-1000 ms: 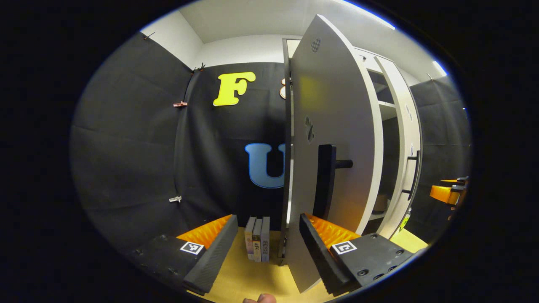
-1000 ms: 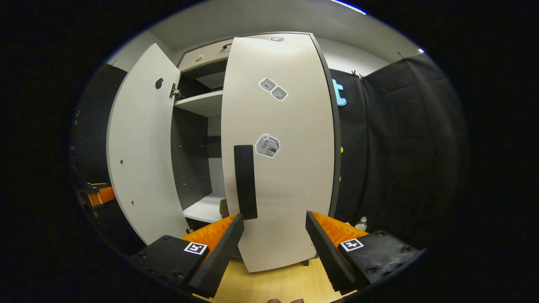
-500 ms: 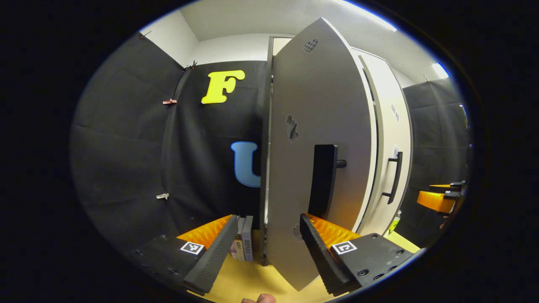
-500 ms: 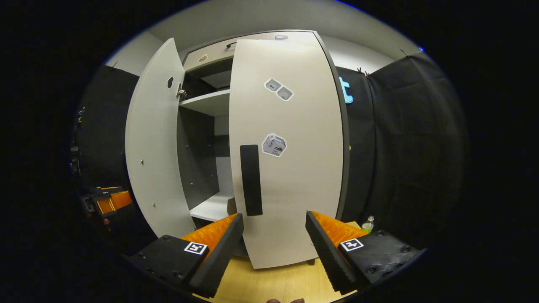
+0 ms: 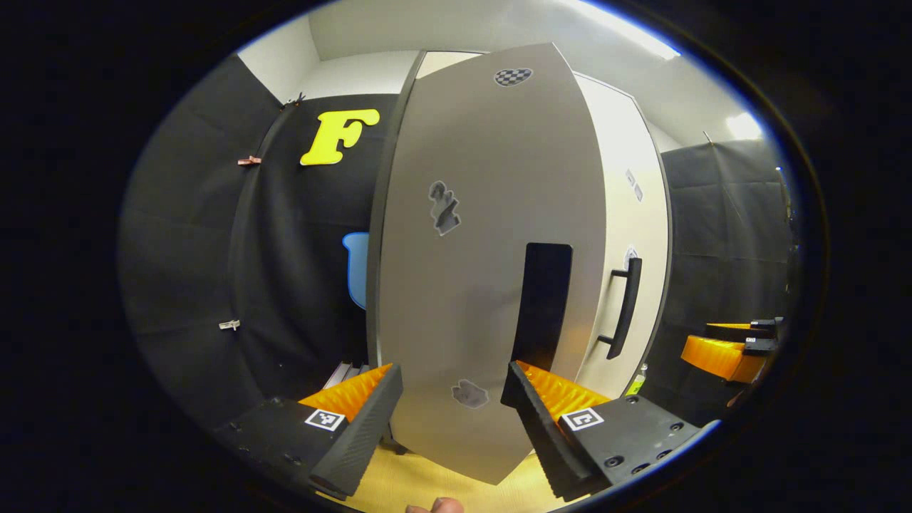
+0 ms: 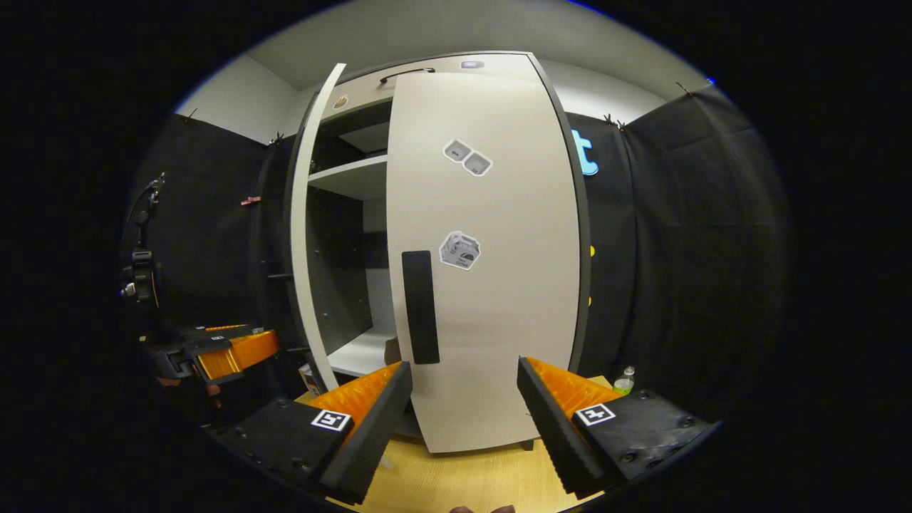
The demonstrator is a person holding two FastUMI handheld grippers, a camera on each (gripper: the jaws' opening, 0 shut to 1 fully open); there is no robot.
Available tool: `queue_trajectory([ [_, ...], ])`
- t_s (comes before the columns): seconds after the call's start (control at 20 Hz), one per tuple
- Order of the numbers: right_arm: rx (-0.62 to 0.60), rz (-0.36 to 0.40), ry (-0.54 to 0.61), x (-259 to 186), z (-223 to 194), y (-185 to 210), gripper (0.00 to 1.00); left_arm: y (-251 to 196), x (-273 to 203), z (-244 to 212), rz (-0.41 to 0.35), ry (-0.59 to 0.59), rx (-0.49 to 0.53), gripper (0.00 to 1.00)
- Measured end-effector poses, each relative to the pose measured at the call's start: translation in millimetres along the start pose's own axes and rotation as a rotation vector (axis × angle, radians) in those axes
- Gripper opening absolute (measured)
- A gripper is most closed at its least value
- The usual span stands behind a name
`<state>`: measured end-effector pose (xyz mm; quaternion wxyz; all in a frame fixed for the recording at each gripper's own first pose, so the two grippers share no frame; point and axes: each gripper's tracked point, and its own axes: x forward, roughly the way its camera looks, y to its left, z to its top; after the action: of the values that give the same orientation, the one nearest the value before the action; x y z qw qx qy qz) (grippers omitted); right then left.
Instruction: Grab one shoe with the right hand and put it into the shoe cabinet, grab the other shoe with the left hand and put it into the shoe cabinet; then close the right door with the right hand and the left door with the left hand.
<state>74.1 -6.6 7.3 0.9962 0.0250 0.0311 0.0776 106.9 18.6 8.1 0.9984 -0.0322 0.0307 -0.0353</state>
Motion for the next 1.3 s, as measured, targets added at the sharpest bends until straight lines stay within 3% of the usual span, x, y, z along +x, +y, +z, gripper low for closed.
queue_trajectory([
  [0.7, 0.001, 0.010, -0.009, 3.5, 0.9, 0.1, 0.98, -32.3, 46.3, -1.5, -0.012, -0.014, 0.004, 0.95],
  [1.05, 0.005, 0.007, -0.009, 3.4, 0.2, 0.7, 0.98, -31.4, 39.5, 6.3, -0.001, -0.021, 0.025, 0.92],
  [1.3, 0.002, 0.017, -0.019, -0.8, -0.2, 3.3, 0.98, -27.9, 20.1, 6.2, -0.006, -0.016, 0.036, 0.95],
])
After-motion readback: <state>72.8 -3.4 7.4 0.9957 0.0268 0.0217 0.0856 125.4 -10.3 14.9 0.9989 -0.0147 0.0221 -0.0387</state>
